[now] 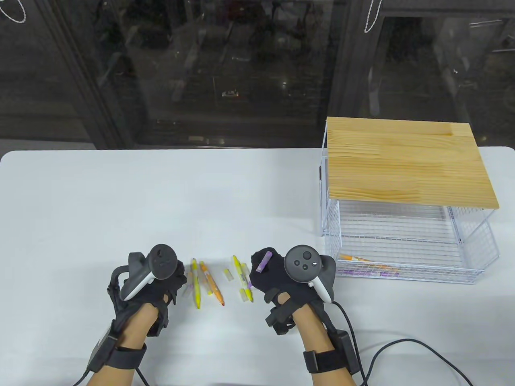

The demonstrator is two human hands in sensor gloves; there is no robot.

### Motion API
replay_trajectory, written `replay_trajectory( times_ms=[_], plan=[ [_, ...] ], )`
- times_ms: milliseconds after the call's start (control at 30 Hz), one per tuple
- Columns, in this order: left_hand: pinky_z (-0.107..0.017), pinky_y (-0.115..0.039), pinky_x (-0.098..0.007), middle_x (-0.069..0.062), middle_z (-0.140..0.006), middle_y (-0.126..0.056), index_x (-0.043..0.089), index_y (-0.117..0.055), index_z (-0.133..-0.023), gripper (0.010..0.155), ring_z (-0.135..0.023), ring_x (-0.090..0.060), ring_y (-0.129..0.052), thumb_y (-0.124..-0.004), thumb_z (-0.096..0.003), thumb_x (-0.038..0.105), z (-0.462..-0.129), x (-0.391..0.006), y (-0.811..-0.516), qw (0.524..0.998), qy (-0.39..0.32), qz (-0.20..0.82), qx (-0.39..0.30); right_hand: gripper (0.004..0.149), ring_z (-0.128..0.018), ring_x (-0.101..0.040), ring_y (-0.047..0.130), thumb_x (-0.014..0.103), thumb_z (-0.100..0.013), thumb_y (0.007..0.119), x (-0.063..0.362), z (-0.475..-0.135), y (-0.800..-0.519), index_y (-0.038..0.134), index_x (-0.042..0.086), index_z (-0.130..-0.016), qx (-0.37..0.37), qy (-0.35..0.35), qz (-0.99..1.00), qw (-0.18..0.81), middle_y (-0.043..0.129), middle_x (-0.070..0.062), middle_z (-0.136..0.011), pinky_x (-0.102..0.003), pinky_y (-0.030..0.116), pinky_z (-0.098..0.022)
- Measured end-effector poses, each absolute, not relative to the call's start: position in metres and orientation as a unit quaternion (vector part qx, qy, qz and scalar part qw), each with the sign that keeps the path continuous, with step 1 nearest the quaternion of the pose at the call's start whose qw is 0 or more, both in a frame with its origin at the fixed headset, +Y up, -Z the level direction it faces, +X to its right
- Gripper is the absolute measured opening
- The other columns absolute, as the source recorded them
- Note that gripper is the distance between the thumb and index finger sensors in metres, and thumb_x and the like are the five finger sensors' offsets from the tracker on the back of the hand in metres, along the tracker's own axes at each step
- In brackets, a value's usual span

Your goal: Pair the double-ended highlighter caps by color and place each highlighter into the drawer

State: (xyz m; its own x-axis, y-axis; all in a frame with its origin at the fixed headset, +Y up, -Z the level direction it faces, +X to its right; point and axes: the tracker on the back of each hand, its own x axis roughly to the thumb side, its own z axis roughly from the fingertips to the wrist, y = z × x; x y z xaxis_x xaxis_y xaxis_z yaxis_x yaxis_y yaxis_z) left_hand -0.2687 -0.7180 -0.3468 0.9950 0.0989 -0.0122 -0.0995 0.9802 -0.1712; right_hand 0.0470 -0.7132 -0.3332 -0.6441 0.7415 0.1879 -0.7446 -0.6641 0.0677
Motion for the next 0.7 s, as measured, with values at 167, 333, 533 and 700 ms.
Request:
replay_trajectory(
  times_ms=[167,333,533,700],
  plan=[
    [-0.040,-0.086,-0.053,0.000,-0.064,-0.106,0.027,-0.096,-0.075,0.045,-0.054,-0.033,-0.102,-0.089,-0.0352,0.047,-0.348,-0.261,-0.730,0.992,0.018,0.015,-0.122,0.046,-0.056,-0.022,0.105,0.040,-0.037,0.094,0.046,-0.333,-0.715,0.079,0.028,-0.079,0.101,-0.008,0.910,0.402,0.095,0.003,-0.078,-0.064,0.070,-0.057],
    [-0.039,-0.086,-0.053,0.000,-0.062,-0.107,0.027,-0.097,-0.074,0.046,-0.052,-0.032,-0.102,-0.089,-0.0347,0.049,-0.348,-0.254,-0.734,0.992,0.024,0.000,-0.124,0.046,-0.056,-0.022,0.105,0.040,-0.038,0.094,0.045,-0.332,-0.715,0.079,0.028,-0.080,0.104,-0.008,0.913,0.395,0.095,0.002,-0.079,-0.065,0.069,-0.057],
    [-0.039,-0.086,-0.053,0.000,-0.062,-0.107,0.027,-0.097,-0.074,0.046,-0.052,-0.032,-0.102,-0.091,-0.0340,0.048,-0.349,-0.249,-0.736,0.991,0.025,-0.026,-0.131,0.046,-0.056,-0.022,0.104,0.040,-0.038,0.093,0.045,-0.332,-0.715,0.079,0.028,-0.080,0.106,-0.007,0.913,0.395,0.095,0.002,-0.079,-0.065,0.069,-0.057],
    [-0.040,-0.086,-0.053,0.001,-0.063,-0.106,0.029,-0.097,-0.074,0.044,-0.054,-0.032,-0.102,-0.093,-0.0335,0.045,-0.349,-0.249,-0.736,0.989,0.029,-0.031,-0.143,0.046,-0.056,-0.023,0.104,0.041,-0.038,0.093,0.044,-0.332,-0.715,0.079,0.028,-0.080,0.107,-0.005,0.914,0.392,0.095,0.002,-0.079,-0.065,0.069,-0.057]
  ],
)
